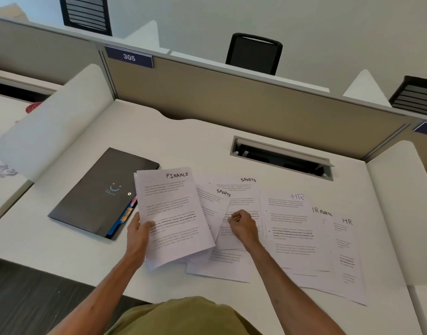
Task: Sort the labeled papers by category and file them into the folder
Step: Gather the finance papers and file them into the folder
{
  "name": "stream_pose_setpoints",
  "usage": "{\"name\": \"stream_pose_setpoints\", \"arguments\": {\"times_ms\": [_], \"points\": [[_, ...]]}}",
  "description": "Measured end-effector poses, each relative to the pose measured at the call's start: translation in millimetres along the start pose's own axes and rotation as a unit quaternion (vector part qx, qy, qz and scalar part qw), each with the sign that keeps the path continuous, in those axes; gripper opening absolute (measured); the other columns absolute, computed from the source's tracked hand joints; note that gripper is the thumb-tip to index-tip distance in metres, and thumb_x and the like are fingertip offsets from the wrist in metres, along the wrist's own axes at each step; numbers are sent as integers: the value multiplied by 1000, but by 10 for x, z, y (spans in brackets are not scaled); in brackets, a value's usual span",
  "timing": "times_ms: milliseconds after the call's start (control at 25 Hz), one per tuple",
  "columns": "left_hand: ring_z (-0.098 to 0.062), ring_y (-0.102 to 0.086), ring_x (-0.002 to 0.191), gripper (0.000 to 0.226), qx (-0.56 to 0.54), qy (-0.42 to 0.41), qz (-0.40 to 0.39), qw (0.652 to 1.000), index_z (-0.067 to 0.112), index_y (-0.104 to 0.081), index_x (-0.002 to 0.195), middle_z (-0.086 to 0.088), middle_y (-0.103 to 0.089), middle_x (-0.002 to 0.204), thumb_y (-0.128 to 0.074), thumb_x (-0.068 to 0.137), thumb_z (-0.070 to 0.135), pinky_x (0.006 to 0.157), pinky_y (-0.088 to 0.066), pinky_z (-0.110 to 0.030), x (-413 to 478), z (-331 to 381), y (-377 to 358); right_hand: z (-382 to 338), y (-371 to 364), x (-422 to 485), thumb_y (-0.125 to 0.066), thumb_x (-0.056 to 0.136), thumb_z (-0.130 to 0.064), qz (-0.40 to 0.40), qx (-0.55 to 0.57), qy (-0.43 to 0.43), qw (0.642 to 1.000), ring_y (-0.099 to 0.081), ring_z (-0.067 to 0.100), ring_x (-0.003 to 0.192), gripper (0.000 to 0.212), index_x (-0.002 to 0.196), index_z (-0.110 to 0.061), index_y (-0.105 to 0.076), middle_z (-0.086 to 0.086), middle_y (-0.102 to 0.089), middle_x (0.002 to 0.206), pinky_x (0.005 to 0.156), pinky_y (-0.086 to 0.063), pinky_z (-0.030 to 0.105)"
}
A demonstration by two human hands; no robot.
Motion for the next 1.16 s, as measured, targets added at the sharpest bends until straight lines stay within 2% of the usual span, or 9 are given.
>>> {"name": "stream_pose_setpoints", "arguments": {"times_ms": [80, 200, 320, 440, 520, 680, 840, 1040, 1160], "points": [[-26, -69, 97, 43, -10, 4, 12, 1000, 26, -59, 130, 5, -71, 115, -55, 99, -2, 77, -52, -42, 16, -1, 58, -60, -53, -3, -72, 89, -56, 8, -73, 19, 997, -67, 23, 103, 52, 122, -20, -57, -5, -63, 113, 79, -53, 37], [-28, -69, 99, 46, -12, 7, 11, 1000, 33, -58, 130, 7, -70, 115, -56, 99, 0, 82, -54, -49, 15, 6, 114, -202, -230, -22, -68, 70, -85, 11, -162, 43, 986, -58, 29, 121, 102, 140, -15, -42, 4, -47, 133, 76, -45, 38], [-27, -69, 99, 48, -8, 10, 16, 1000, 30, -58, 137, 4, -70, 118, -56, 99, 1, 78, -53, -44, 43, 21, 157, -209, -414, -35, -70, 62, -90, 39, -242, 58, 968, -51, 30, 123, 115, 141, -13, -38, 8, -41, 136, 77, -55, 46], [-27, -69, 99, 48, -5, 10, 24, 1000, 26, -59, 140, 3, -70, 117, -55, 100, 0, 74, -50, -39, 75, 37, 193, -132, -567, -92, -68, 70, -86, 84, -304, 98, 944, -50, 28, 119, 103, 140, -14, -43, 8, -43, 133, 77, -57, 48], [-24, -68, 96, 46, -6, 17, 27, 999, 24, -60, 140, 4, -70, 114, -55, 100, 0, 72, -50, -38, 81, 43, 205, -129, -600, -112, -72, 78, -75, 85, -288, 102, 949, -50, 27, 119, 87, 139, -18, -45, 7, -42, 132, 80, -57, 49], [-26, -69, 96, 47, -1, 18, 19, 1000, 31, -58, 139, 9, -69, 113, -56, 101, 2, 71, -50, -38, 83, 66, 189, -170, -557, -69, -81, 84, -48, 68, -202, 73, 974, -52, 25, 115, 62, 130, -24, -47, 4, -44, 128, 83, -55, 47], [-24, -69, 93, 42, 2, 9, 13, 1000, 30, -59, 132, 10, -70, 112, -56, 101, 1, 68, -50, -35, 81, 125, 164, -143, -257, 1, -71, 85, -18, 50, -30, 7, 998, -68, 24, 91, 28, 106, -24, -53, -4, -68, 100, 77, -58, 38], [-26, -70, 98, 44, 1, 6, -5, 1000, 22, -61, 135, 0, -71, 122, -55, 98, -1, 75, -54, -40, 105, 99, 70, 138, 610, 91, -63, 85, -10, 145, 7, -52, 988, -67, 27, 85, 20, 101, -22, -65, -2, -72, 92, 76, -51, 34], [-29, -71, 100, 41, 9, 9, -23, 1000, 21, -62, 132, -2, -73, 123, -55, 97, 0, 79, -56, -44, 64, 25, -45, 463, 1051, 125, -61, 83, -10, 197, 2, -93, 976, -66, 30, 86, 19, 98, -19, -66, -1, -69, 86, 80, -53, 38]]}}
Point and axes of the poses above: each hand's wrist, its own x-axis towards the middle knuckle, its own y-axis out of the back of the hand, z = x × y, the point moved 1 cm from there along x, towards the middle knuckle
